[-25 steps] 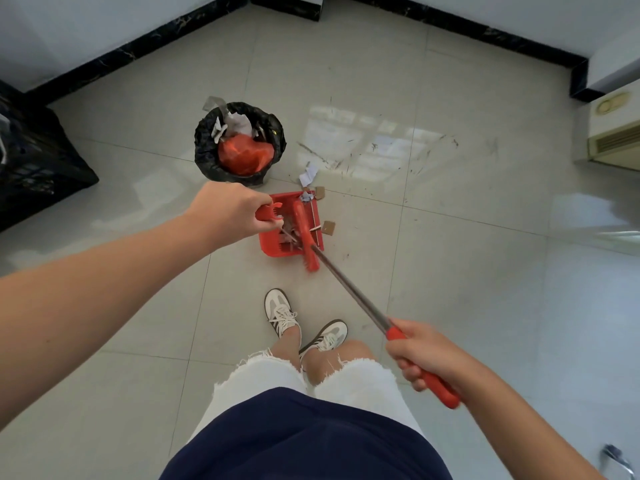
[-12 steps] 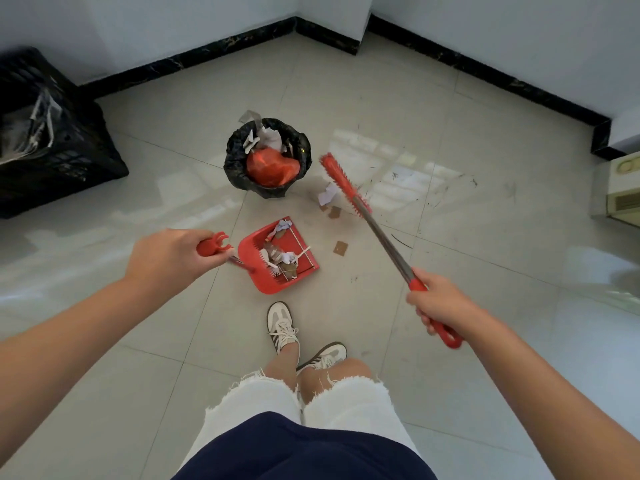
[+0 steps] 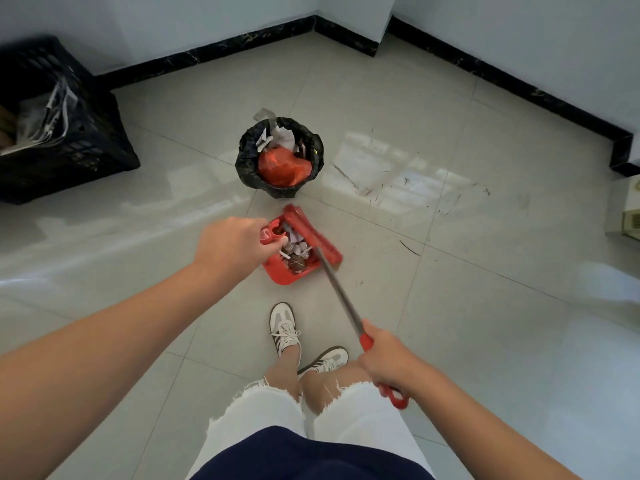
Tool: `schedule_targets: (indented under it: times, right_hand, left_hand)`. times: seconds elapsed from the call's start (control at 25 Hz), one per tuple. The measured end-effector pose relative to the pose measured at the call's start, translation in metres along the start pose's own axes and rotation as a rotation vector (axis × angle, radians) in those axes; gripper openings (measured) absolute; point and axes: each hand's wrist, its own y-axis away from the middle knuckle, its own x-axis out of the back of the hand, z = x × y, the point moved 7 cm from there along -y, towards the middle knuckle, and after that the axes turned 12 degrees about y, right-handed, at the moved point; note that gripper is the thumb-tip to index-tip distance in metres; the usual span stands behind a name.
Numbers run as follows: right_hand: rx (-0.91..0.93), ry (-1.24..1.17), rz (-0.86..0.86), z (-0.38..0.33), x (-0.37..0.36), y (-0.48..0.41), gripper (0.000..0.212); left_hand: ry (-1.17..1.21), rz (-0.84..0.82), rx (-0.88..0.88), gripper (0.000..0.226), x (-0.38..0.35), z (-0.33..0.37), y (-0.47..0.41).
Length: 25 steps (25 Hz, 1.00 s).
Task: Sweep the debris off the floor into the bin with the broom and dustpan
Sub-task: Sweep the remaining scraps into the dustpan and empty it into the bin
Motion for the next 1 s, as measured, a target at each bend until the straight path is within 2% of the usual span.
schedule_targets:
  times: [0.04,0.16,0.4,0.56,0.72,0.84,1.0]
  right_hand:
    - [-0.007,-0.071,-0.028,0.007,0.001,0.012,0.069]
    - [-0.037,-0.267,-0.032,0.047,0.025,0.04,0.071]
    - [-0.11,-0.517,0.09,0.13,0.066,0.083,0.063]
    - [-0.22,-0.544,0.234,0.183,0.111,0.046,0.05]
    - [-0.302,-0.552,0.3,0.221,0.126,-0.025,0.019]
    - [-0.327,-0.658,0.264,0.226,0.119,-0.057,0.029]
    - [-0.249,-0.583,0.14,0.188,0.077,-0.046,0.039]
  left_hand:
    - [0.0,-0.006,0.005,0.04,-0.001,0.0,-0.002]
    - [0.002,-0.004,0.005,0.042,0.004,-0.007,-0.003]
    - [-0.056,-0.032,-0.104,0.033,0.012,-0.003,0.0]
    - [-0.143,-0.019,-0.257,0.033,0.012,0.03,-0.019]
    - [-0.155,-0.025,-0.322,0.035,-0.001,0.048,-0.042]
    - [-0.172,-0.026,-0.4,0.041,-0.012,0.057,-0.044]
    - [-0.195,-0.055,-0.426,0.042,-0.022,0.071,-0.056]
